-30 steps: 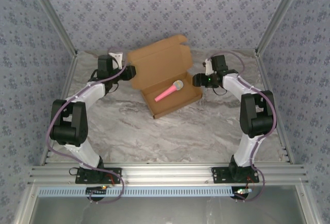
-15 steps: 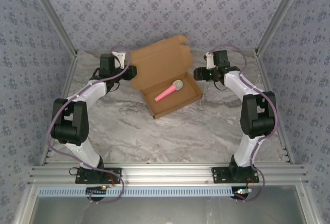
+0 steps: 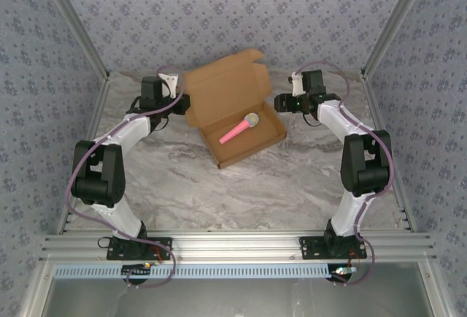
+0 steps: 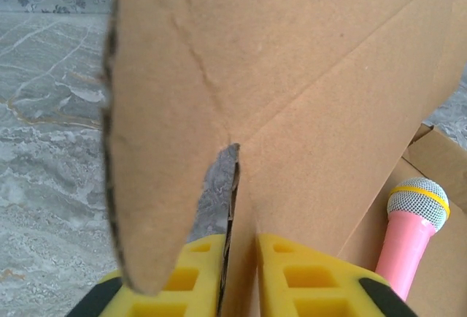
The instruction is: Fold the paper box
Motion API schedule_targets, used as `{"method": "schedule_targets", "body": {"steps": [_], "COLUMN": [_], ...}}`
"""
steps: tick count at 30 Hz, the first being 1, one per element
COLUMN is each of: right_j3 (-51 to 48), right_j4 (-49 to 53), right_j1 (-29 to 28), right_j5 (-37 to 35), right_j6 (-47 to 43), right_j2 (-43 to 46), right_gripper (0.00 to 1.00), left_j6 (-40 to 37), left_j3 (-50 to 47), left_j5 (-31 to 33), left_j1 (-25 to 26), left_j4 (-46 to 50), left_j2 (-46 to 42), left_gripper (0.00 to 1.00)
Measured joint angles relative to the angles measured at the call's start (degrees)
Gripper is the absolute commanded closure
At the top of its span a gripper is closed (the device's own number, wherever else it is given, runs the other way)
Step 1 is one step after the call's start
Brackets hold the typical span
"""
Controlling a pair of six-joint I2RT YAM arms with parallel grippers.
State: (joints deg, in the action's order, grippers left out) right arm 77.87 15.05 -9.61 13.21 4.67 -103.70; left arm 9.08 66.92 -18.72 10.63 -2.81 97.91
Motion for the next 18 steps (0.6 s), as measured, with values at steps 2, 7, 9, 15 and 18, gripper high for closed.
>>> {"method": "schedule_targets", "body": {"steps": [2, 7, 9, 15, 18], "right_j3": [-0.2, -1.3, -1.7, -4.5, -6.3], "right_j4": [-0.4, -1.6, -1.8, -2.0, -2.2], "right_j1": [0.0, 0.0, 0.1, 1.2, 2.4], "right_j5": [0.0, -0.2, -0.4, -0.4, 0.2], "right_j6": [-0.4, -1.6, -2.0, -3.8, -4.6], "right_j2": [1.0, 3.9, 4.7, 7.0, 8.3], "right_gripper": [0.30, 0.30, 0.30, 0.29, 0.29], "left_j6": [-1.1, -3.5, -4.9, -9.6, -11.1], "left_j3": [0.0, 0.5, 0.8, 1.2, 1.5], "left_j5": [-0.2, -2.0, -3.0, -7.0, -8.8], "left_j1": [0.0, 0.0, 0.2, 1.9, 3.0], "left_j4": [0.3, 1.2, 1.7, 3.1, 3.7], "left_j2": [0.0, -0.2, -0.3, -0.4, -0.4], "left_gripper": [0.93, 0.98, 1.00, 1.00, 1.00]}}
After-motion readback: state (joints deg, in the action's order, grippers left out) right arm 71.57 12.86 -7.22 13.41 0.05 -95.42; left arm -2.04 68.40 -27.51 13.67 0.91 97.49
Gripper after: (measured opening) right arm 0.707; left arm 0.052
